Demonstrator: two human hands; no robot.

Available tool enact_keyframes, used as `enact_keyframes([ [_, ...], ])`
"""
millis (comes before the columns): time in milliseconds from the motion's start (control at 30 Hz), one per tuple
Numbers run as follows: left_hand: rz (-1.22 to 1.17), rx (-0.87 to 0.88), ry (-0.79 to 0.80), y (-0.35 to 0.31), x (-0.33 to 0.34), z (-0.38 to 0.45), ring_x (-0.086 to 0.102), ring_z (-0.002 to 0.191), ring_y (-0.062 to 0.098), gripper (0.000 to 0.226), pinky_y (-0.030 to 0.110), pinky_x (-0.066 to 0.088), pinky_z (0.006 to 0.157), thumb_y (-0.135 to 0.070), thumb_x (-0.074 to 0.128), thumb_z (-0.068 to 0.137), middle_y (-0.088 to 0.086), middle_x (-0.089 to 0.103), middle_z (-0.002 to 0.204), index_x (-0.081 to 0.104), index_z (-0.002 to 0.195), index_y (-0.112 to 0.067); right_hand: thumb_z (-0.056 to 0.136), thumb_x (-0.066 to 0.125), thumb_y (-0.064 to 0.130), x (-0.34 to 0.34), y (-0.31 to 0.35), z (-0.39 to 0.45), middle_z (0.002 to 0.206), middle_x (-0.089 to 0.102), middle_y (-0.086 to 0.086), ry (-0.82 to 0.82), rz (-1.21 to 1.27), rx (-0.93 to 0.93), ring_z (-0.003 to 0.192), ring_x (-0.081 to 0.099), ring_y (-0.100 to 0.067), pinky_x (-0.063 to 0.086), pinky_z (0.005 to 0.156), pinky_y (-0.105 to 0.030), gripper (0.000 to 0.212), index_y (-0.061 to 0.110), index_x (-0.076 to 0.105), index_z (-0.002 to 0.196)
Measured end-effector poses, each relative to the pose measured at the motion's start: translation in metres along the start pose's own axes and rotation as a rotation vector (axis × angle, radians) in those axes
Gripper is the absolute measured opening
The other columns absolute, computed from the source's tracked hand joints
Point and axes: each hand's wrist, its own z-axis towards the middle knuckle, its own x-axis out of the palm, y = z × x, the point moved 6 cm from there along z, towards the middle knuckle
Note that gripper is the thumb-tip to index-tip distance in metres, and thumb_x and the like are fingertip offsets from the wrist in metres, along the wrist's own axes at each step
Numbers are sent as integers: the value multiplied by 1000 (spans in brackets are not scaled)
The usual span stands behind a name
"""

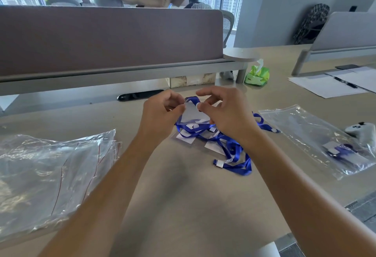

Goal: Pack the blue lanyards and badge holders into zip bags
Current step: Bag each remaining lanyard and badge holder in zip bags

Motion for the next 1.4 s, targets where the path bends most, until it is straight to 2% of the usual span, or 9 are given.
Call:
enact_keyframes([
  [167,-13,38,38,-8,-2,2,70,80,8,8,24,59,78,-12,74,89,-9,73,86,70,94,-17,94,72,37,-5,10,3,84,71,21,28,-219,-97,79,65,-1,55,74,-28,26,41,73,119],
  [367,26,72,91,-15,-3,1,67,78,-2,12,16,57,77,-15,73,91,-19,69,84,67,93,-25,91,71,46,-11,12,8,74,61,14,27,-340,-149,69,55,-6,38,58,-26,15,39,77,103],
  [567,-4,57,149,-15,-4,2,68,74,2,8,15,56,74,-12,73,91,-13,71,82,70,94,-19,80,80,52,-17,3,12,85,62,13,44,-265,-190,81,58,-7,51,70,-32,19,34,77,87],
  [733,-56,34,187,-19,-3,0,69,76,3,17,9,53,71,-11,71,92,-12,71,85,64,89,-27,83,83,35,-16,3,7,95,69,14,68,-131,-250,89,63,-5,47,76,-17,28,30,74,109],
  [800,-73,30,186,-20,-3,0,69,76,1,18,8,53,72,-12,70,92,-12,71,86,64,89,-28,86,82,27,-14,5,6,90,71,15,97,-97,-264,85,65,-4,43,73,-11,16,27,78,101],
  [900,-69,19,175,-20,-4,-1,68,77,1,19,7,52,72,-14,70,93,-14,70,86,63,87,-30,87,81,27,-13,2,5,82,74,15,115,-62,-246,78,66,-2,47,70,-11,7,26,81,93],
  [1067,-28,-1,196,-20,0,-2,67,80,4,23,12,52,75,-15,73,91,-16,68,86,60,86,-33,87,81,30,-15,-3,7,80,75,16,161,-62,-207,76,67,-1,50,70,-11,6,27,82,92],
  [1233,48,64,241,-21,10,-5,64,80,-3,30,7,49,69,-35,82,81,-15,71,86,63,104,-40,87,81,32,-16,-3,7,81,76,13,185,-62,-205,77,68,-5,57,75,-24,10,26,83,94],
  [1400,93,120,184,-23,14,-6,61,78,3,16,1,46,67,-34,79,84,-23,65,81,66,92,-34,87,82,24,-18,-1,5,81,78,11,214,52,-188,76,72,-4,55,74,-14,12,22,82,98],
])
